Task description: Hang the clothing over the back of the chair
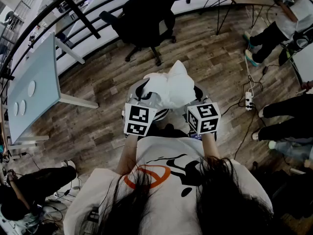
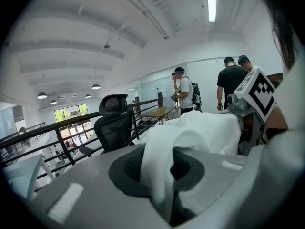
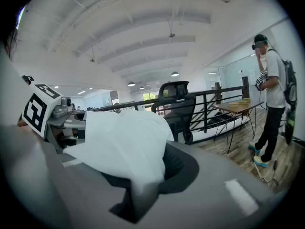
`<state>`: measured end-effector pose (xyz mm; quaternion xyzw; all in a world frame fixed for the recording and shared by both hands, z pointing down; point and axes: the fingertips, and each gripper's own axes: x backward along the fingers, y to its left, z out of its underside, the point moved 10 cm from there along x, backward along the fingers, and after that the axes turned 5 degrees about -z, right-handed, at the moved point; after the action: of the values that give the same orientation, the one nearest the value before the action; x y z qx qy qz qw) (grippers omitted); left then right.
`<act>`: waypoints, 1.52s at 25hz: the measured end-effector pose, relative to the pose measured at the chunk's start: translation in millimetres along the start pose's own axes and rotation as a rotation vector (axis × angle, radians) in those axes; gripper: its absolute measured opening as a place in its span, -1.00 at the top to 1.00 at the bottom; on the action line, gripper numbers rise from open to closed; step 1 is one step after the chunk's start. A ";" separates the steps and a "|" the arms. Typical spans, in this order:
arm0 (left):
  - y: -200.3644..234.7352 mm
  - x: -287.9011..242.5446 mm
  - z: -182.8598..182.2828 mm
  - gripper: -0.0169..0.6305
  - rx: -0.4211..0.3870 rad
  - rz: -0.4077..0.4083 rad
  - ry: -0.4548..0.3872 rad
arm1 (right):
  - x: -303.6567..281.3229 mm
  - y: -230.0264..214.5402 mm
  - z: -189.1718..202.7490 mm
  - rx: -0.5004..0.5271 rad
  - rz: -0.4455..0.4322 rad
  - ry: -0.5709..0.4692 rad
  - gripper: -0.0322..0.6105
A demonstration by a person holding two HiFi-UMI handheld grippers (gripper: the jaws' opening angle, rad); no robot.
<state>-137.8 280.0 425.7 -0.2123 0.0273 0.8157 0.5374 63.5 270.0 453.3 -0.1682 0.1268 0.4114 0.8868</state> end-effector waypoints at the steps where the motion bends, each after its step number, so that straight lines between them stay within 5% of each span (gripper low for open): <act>1: -0.5 -1.8 -0.7 0.42 0.001 0.001 0.000 | -0.2 -1.8 -0.5 -0.001 0.001 0.000 0.59; 24: 6.6 -10.5 -4.5 0.42 0.074 -0.010 -0.023 | -5.6 -19.3 -7.4 -0.015 -0.016 -0.033 0.58; 38: 46.7 -97.0 -33.5 0.42 0.069 0.027 -0.023 | -69.0 -82.7 -49.1 -0.033 0.010 -0.020 0.58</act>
<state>-136.5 167.2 423.1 -0.1839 0.0524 0.8237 0.5338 79.6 152.7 449.7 -0.1782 0.1118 0.4196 0.8830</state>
